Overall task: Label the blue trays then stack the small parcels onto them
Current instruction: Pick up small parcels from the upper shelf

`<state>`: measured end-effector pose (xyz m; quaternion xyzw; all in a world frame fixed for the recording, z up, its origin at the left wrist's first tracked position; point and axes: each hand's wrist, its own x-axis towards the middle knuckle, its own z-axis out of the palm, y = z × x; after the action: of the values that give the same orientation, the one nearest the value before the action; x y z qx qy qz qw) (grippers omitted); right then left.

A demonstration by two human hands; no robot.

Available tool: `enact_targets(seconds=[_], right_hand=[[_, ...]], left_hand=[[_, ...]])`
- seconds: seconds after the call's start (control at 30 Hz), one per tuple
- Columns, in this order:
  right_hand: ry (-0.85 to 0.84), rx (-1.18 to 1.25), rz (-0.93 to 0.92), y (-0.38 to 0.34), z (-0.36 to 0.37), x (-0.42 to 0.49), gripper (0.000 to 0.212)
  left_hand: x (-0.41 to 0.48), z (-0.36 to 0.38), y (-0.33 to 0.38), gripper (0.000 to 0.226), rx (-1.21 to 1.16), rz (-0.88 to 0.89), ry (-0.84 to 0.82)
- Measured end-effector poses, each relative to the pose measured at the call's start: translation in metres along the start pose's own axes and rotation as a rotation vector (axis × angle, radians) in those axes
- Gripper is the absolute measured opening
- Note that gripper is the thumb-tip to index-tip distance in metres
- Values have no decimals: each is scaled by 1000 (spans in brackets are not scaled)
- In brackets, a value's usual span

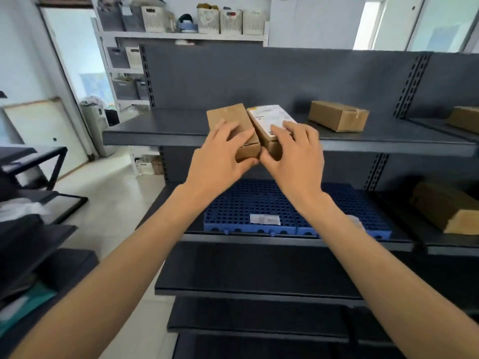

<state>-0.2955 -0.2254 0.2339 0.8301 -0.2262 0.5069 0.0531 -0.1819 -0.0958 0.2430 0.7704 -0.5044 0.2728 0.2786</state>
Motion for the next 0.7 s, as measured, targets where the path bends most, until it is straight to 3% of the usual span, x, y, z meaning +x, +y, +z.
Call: enact_targets(seconds=[0.17, 0.33, 0.7], right_hand=[[101, 100, -74, -26, -13, -69, 42], [-66, 143, -85, -28, 6, -144, 43], [-288, 39, 8, 3, 89, -155, 49]], left_hand=[[-88, -6, 5, 62, 24, -95, 49], [-157, 26, -7, 63, 43, -196, -104], [-136, 110, -53, 61, 43, -144, -278]])
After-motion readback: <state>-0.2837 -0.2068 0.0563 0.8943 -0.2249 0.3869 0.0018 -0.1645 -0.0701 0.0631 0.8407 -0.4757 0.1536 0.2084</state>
